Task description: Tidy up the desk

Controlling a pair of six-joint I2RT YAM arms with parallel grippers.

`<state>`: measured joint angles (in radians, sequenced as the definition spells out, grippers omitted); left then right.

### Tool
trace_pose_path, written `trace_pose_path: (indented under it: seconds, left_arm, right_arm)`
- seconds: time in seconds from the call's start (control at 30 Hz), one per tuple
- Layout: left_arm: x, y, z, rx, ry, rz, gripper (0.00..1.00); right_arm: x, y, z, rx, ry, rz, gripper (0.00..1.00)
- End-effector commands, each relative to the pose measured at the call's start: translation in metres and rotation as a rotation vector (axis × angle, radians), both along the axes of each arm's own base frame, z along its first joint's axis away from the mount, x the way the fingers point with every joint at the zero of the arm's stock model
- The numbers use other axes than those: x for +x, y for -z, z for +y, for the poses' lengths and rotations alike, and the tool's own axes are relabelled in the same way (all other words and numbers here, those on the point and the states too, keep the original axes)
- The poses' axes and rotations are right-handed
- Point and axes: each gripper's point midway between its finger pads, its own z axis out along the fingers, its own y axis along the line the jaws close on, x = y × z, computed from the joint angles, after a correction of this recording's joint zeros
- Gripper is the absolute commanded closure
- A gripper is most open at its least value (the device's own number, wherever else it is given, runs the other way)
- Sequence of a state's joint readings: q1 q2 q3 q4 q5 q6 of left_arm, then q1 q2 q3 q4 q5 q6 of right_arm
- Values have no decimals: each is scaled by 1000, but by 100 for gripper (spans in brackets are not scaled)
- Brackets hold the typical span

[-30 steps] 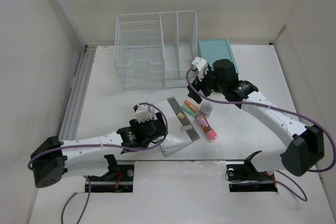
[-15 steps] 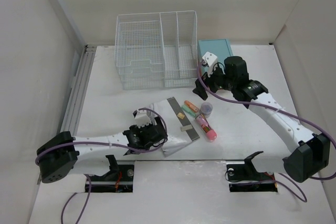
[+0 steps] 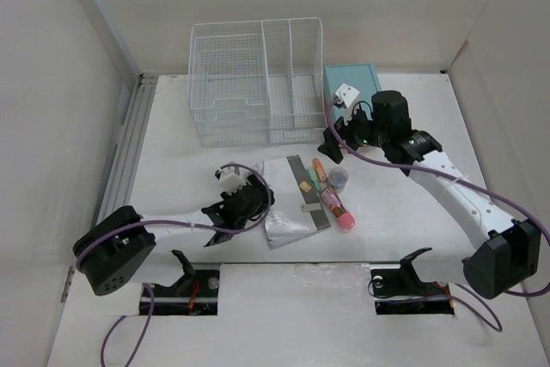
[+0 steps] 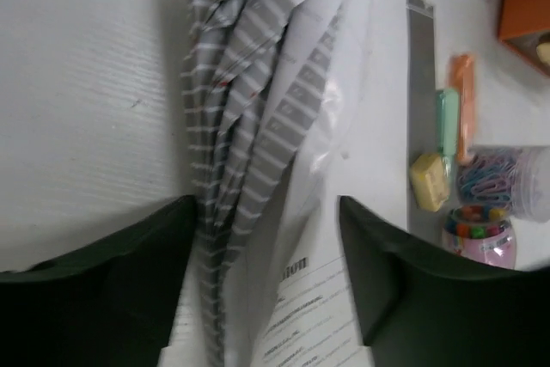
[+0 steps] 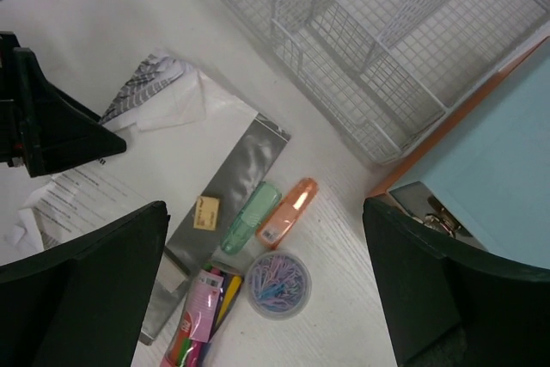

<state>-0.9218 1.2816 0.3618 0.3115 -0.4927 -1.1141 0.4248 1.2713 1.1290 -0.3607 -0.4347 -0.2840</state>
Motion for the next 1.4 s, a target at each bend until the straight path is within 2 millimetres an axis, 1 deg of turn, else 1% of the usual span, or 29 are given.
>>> trace_pose_path:
  seconds: [0.0,0.03,0.07,0.1,0.13,0.17,0.27,0.3,0.33,0.4,0.43,0.47,0.53,0.6,0.67,0.73,0.77,0.8,0.87,0.9,1.0,1.1,1.13,1.17,1.2,1.27,1.3,1.33,1.37]
  left_arm:
    - [-43,60,13,73,110,204,43]
    - [-48,67,14,74,124,227,48]
    - [-48,70,13,71,118,232,53]
    - [-55,81,17,90,125,264,60]
    - [-55,82,13,75,136,266,69]
    - [-55,85,13,79,136,271,72]
    - [-59,96,15,94,133,303,75]
    - [-61,100,17,104,132,312,78]
    - [-62,103,19,112,131,319,81]
    - [-62,106,19,110,123,325,82]
    - [-65,108,22,117,122,331,85]
    - [-65,110,22,111,113,336,90]
    - [-66,110,23,101,104,337,99]
    - [-66,111,26,100,92,333,100]
    - [-65,111,27,104,86,328,100]
    - [-62,106,23,79,81,315,100]
    - [-64,105,26,87,81,305,100]
    - [-57,94,20,45,69,272,100]
    - [-62,87,23,25,70,245,100]
    - [-56,69,14,-44,70,199,100]
    - [-57,51,20,-51,54,156,100]
    - [-51,9,26,-111,24,70,100]
    - [-50,8,27,-107,16,63,100]
    - [-48,-7,31,-115,16,32,100]
    - [-50,-10,34,-118,16,29,100]
    - [-43,-27,42,-127,-2,-5,100]
    - [-44,-27,44,-112,10,-9,100]
    - [-44,-31,44,-116,11,-11,100]
    - [-43,-36,44,-112,18,-19,100]
  right_arm:
    - [-4,-9,2,30,-25,-9,0]
    - [-5,-9,3,33,-33,-8,0]
    - [-5,-9,3,33,-33,-8,0]
    - [-6,-8,3,30,-33,1,0]
    - [-7,-8,4,34,-41,3,0]
    - [-7,-8,4,34,-41,3,0]
    - [-8,-9,3,43,-51,7,0]
    - [-6,-9,0,43,-42,6,0]
    - [-9,-7,1,45,-51,17,0]
    - [-8,-8,0,49,-51,19,0]
    - [-10,-8,1,55,-62,21,0]
    - [-8,-7,-3,52,-51,29,0]
    - [-10,-4,0,57,-68,42,0]
    - [-8,1,-3,52,-58,59,0]
    - [-9,0,-2,56,-67,61,0]
    - [-9,5,-2,46,-71,72,0]
    - [-11,5,-1,51,-80,74,0]
    - [-10,1,0,54,-80,65,0]
    - [-10,2,-3,55,-79,75,0]
    - [-11,1,-2,60,-87,77,0]
    - [-12,6,-1,54,-98,89,0]
    - [-13,10,0,48,-110,103,0]
    - [-12,14,0,46,-110,112,0]
    - [-12,9,2,53,-118,105,0]
    - [-9,12,-1,51,-109,114,0]
    - [-11,17,0,46,-121,128,0]
    - [-13,22,1,39,-137,142,0]
    - [-18,18,4,52,-160,155,0]
    - [-19,25,4,43,-177,173,0]
